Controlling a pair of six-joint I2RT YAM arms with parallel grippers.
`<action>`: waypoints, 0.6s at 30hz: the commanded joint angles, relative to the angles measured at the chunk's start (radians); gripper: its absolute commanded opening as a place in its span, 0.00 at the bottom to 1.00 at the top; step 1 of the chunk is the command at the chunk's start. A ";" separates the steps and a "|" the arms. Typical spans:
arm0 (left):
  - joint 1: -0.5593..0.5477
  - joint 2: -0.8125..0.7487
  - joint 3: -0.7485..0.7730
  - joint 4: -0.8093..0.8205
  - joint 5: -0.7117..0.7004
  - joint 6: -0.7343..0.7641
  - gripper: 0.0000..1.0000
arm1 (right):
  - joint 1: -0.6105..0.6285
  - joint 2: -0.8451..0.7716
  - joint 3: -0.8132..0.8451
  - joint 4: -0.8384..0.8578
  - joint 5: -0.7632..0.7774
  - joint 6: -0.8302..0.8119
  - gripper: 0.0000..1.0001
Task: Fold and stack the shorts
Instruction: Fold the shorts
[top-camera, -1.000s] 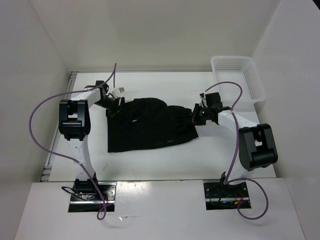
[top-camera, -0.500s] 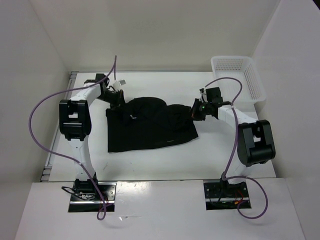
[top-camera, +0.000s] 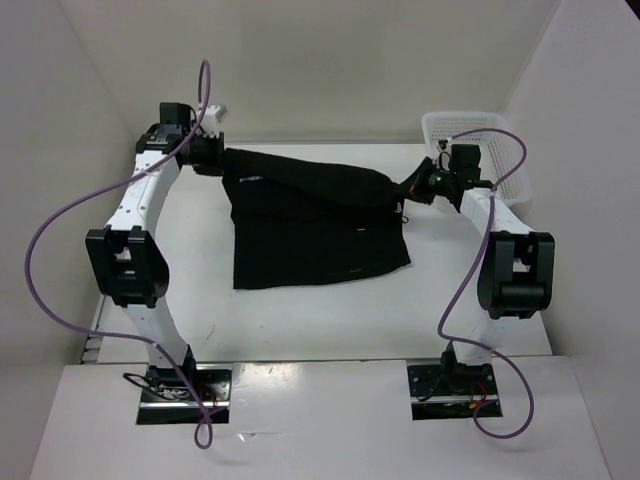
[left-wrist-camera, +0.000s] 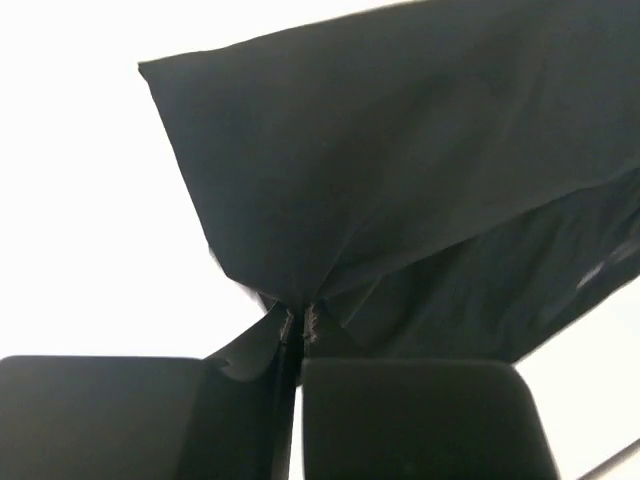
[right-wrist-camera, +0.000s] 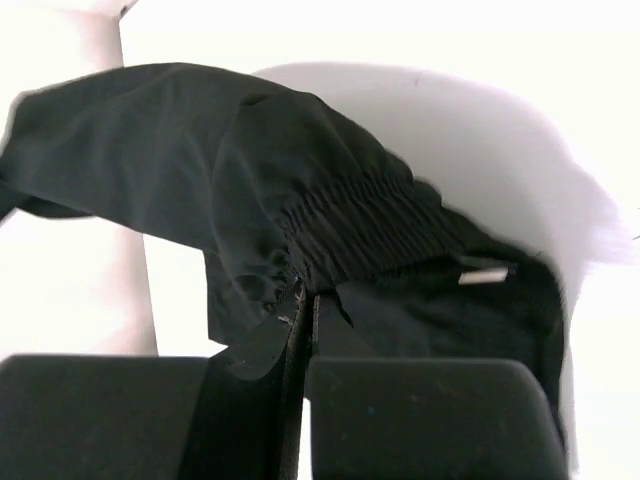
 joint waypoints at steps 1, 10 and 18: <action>0.008 -0.088 -0.138 -0.038 -0.110 0.004 0.00 | -0.010 -0.032 -0.044 0.006 -0.022 -0.026 0.00; -0.027 -0.185 -0.549 -0.093 -0.129 0.004 0.05 | -0.010 -0.022 -0.245 -0.080 -0.054 -0.039 0.00; -0.069 -0.164 -0.664 -0.094 -0.037 0.004 0.11 | -0.010 0.024 -0.297 -0.141 -0.120 -0.095 0.49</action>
